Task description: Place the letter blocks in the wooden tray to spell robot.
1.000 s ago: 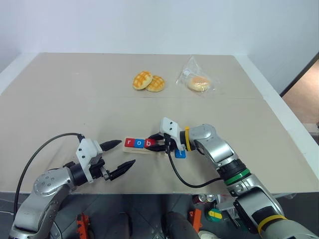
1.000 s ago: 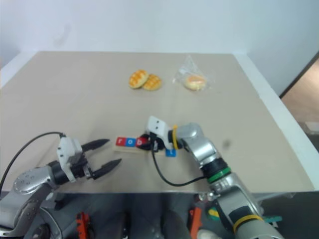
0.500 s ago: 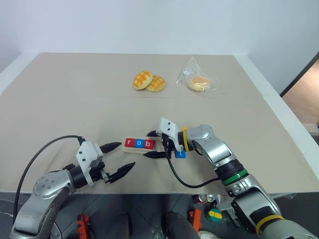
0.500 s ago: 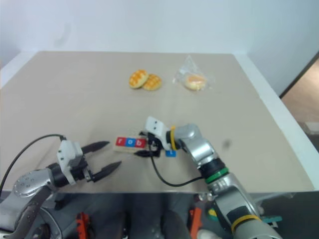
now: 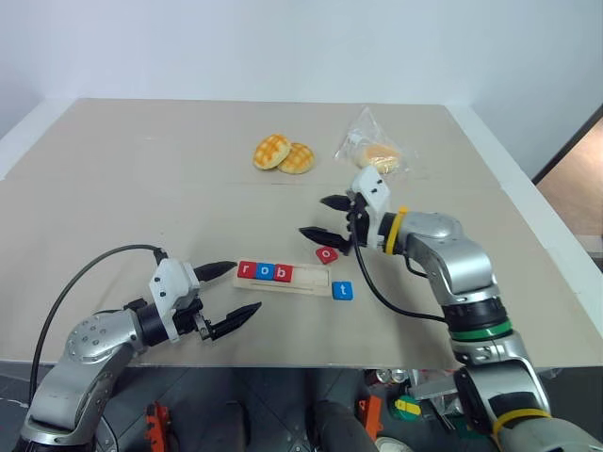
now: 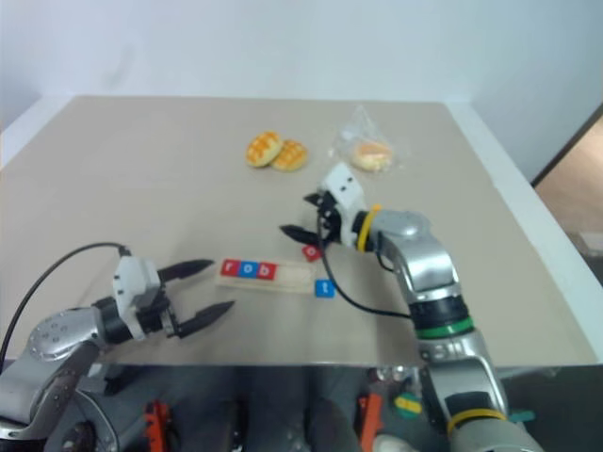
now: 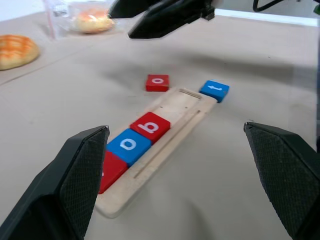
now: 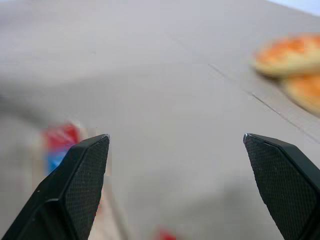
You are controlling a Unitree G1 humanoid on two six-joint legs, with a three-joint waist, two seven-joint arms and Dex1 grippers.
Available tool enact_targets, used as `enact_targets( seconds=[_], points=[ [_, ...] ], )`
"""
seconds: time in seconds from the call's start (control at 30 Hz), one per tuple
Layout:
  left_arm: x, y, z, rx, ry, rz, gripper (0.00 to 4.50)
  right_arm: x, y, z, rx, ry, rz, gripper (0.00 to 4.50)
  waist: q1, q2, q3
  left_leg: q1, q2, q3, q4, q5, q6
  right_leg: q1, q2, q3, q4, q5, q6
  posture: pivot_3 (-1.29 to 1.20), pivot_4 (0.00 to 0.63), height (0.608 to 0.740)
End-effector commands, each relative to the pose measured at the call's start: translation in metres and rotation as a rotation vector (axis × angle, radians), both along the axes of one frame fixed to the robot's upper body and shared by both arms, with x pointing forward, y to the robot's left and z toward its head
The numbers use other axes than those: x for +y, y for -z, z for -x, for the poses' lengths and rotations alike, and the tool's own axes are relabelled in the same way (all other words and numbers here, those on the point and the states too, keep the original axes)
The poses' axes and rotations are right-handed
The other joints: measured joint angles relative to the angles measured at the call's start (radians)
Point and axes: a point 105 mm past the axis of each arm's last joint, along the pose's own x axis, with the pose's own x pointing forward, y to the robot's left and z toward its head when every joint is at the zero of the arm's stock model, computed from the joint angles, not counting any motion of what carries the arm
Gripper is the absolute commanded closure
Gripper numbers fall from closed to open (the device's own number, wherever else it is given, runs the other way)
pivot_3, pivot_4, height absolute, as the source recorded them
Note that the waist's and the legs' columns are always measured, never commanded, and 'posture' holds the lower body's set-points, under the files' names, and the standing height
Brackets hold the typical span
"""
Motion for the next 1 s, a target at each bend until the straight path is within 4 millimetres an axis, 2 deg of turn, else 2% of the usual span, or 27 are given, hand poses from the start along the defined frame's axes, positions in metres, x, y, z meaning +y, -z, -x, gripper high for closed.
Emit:
enact_targets(
  seconds=[0.03, 0.23, 0.33, 0.63, 1.0],
  points=[
    [-0.008, -0.009, 0.001, -0.046, 0.037, -0.013, 0.0, 0.0, -0.004, 0.001, -0.053, 0.103, 0.019, 0.06, -0.002, 0.0, 0.0, 0.0, 0.0, 0.0, 0.0, 0.0, 0.0, 0.0, 0.0, 0.0, 0.0, 0.0, 0.0, 0.0, 0.15, 0.74],
    [-0.011, -0.007, 0.001, -0.049, 0.038, -0.017, 0.0, 0.025, 0.003, 0.018, -0.042, 0.217, -0.031, 0.06, -0.007, 0.0, 0.0, 0.0, 0.002, 0.001, -0.001, 0.0, 0.0, -0.003, 0.004, 0.003, 0.004, 0.0, -0.001, 0.0, 0.15, 0.74],
    [-0.014, -0.006, 0.002, -0.051, 0.038, -0.014, 0.0, 0.03, 0.01, 0.021, -0.036, 0.258, -0.033, 0.06, -0.004, 0.0, 0.0, 0.0, 0.002, 0.0, -0.001, 0.0, 0.0, -0.003, 0.004, 0.002, 0.006, -0.001, -0.002, 0.0, 0.15, 0.74],
    [-0.018, -0.008, -0.001, -0.065, 0.04, -0.01, 0.0, 0.016, 0.023, 0.014, 0.001, 0.436, -0.064, 0.06, -0.002, 0.0, 0.0, 0.0, 0.0, 0.002, 0.001, 0.001, -0.001, -0.003, 0.001, 0.003, 0.005, 0.0, 0.0, 0.0, 0.15, 0.74],
    [-0.02, -0.008, -0.002, -0.065, 0.053, -0.021, 0.0, 0.018, 0.039, 0.02, 0.044, 0.456, -0.045, 0.06, -0.003, 0.0, 0.0, 0.0, 0.0, 0.001, 0.0, 0.001, -0.001, -0.003, 0.002, 0.003, 0.006, -0.001, -0.001, 0.0, 0.15, 0.74]
  ],
)
